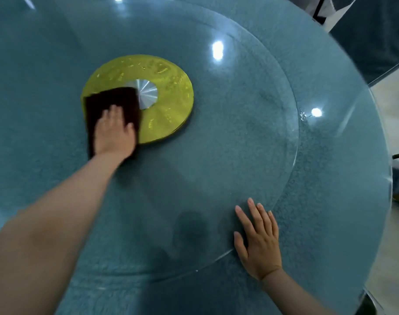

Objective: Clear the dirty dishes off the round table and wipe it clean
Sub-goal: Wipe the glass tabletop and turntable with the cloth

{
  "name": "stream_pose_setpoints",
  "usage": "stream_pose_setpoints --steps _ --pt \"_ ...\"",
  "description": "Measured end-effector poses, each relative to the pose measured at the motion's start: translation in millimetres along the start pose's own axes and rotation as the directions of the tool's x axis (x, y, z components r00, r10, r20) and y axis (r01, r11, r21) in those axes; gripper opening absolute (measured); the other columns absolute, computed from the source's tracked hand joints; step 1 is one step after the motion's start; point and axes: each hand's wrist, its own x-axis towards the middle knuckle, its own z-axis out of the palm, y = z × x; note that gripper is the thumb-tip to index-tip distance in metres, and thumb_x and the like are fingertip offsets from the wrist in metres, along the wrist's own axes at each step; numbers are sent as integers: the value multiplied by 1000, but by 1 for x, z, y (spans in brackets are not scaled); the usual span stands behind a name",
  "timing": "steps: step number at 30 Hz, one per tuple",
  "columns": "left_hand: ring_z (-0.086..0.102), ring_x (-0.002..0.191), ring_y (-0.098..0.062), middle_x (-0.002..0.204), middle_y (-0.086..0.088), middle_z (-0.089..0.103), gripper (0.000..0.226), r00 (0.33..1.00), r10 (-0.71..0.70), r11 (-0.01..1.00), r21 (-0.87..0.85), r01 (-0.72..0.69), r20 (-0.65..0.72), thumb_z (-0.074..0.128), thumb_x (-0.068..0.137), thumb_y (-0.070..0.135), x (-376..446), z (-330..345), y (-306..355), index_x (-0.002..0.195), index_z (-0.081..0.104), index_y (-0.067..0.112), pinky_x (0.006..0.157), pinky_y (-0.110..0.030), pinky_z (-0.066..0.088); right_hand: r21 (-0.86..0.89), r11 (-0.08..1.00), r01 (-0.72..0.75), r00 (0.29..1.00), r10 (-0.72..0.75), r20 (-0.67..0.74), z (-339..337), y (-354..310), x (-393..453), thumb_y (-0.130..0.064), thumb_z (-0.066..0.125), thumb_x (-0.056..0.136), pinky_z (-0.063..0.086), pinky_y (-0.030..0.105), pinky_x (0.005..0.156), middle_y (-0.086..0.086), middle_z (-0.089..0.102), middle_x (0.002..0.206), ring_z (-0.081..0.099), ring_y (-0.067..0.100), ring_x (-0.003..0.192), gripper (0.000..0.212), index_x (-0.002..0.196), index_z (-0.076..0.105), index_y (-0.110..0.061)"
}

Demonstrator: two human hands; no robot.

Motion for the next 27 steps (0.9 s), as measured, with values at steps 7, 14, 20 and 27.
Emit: stream_pose_setpoints --steps 7,14,20,27 --pt "11 149 -28 162 -11 12 63 993 -120 990 70 121 -21 32 101 34 -86 1 -29 154 15 5 120 -42 10 -35 999 -22 997 25 78 -2 -10 -7 -51 21 100 14 49 119 6 23 161 19 29 148 58 150 36 -25" --pt "11 149 -25 162 -8 13 66 848 514 853 30 -522 133 24 97 40 -147 51 167 154 16 9 120 -38 4 -23 1000 -16 987 20 157 -5 -35 -29 -56 31 96 8 38 120 2 22 161 18 23 148 60 150 34 -31" --pt "25 146 -26 159 -9 25 68 797 577 812 -15 -584 179 18 92 42 -150 45 131 151 28 9 119 -40 18 -20 969 245 931 -229 286 -31 -5 -29 -53 36 97 8 27 119 -13 18 161 24 10 145 55 149 31 -37" --pt "18 148 -28 160 -12 19 63 998 -60 997 52 62 -30 25 99 37 -123 -2 -77 152 22 4 120 -42 13 -11 989 149 945 -139 295 -27 -4 -42 -57 32 97 9 33 120 -12 9 163 8 13 151 69 156 17 -25"
